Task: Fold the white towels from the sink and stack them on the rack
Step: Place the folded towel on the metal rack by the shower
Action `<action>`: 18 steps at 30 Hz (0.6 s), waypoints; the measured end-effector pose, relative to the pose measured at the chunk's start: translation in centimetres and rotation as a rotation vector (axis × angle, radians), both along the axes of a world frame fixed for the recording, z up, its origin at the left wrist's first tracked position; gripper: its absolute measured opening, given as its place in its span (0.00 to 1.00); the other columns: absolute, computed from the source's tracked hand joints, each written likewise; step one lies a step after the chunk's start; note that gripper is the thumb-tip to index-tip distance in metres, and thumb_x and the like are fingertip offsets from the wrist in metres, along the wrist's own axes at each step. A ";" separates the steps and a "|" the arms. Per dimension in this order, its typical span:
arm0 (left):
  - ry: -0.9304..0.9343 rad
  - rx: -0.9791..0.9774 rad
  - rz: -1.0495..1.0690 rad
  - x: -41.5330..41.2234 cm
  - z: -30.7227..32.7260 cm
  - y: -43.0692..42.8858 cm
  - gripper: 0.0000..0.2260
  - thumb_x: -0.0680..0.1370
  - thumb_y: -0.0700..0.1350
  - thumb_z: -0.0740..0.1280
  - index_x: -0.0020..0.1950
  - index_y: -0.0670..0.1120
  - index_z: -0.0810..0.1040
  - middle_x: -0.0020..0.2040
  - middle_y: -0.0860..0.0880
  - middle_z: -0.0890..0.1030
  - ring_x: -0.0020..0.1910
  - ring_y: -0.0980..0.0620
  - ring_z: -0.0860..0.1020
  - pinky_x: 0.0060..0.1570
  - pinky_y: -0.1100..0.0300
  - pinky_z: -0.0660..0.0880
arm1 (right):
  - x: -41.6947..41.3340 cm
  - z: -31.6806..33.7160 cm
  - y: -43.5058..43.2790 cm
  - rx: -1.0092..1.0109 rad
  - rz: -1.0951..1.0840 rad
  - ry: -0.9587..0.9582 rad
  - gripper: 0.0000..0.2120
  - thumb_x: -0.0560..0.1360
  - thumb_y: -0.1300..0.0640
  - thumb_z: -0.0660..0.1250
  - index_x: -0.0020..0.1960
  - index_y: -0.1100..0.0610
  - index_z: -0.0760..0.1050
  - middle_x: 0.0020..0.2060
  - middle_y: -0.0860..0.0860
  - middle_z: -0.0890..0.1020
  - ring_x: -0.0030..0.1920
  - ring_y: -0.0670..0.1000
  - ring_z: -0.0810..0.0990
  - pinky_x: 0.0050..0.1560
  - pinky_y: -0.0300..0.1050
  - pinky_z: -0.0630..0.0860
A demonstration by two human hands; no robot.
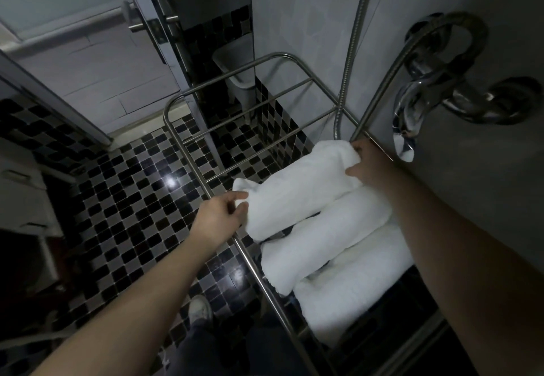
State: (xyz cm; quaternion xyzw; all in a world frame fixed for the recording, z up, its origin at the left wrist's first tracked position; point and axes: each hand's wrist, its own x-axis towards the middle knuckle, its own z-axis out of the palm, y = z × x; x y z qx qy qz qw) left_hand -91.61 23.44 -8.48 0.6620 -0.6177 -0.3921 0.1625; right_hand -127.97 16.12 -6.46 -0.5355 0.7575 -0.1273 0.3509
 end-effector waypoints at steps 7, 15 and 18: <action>0.013 -0.069 0.041 -0.2 -0.2 0.3 0.13 0.79 0.53 0.67 0.63 0.58 0.79 0.31 0.48 0.80 0.23 0.55 0.75 0.24 0.64 0.75 | -1.3 -0.4 0.4 0.056 -0.021 0.039 0.29 0.69 0.57 0.77 0.66 0.53 0.71 0.60 0.52 0.77 0.55 0.53 0.76 0.56 0.49 0.72; -0.217 -0.161 -0.057 -0.3 0.0 -0.3 0.15 0.78 0.57 0.63 0.62 0.59 0.80 0.47 0.53 0.77 0.30 0.58 0.77 0.24 0.65 0.73 | 0.9 -0.1 2.0 -0.194 0.039 0.355 0.24 0.71 0.58 0.71 0.64 0.47 0.69 0.62 0.53 0.75 0.60 0.60 0.76 0.58 0.59 0.77; -0.276 -0.225 -0.058 -1.2 0.1 -0.3 0.20 0.78 0.61 0.59 0.64 0.55 0.78 0.55 0.53 0.66 0.51 0.55 0.74 0.46 0.61 0.79 | 3.6 -0.3 2.4 -0.422 0.484 0.702 0.34 0.69 0.61 0.72 0.72 0.47 0.66 0.63 0.55 0.74 0.61 0.58 0.74 0.58 0.56 0.74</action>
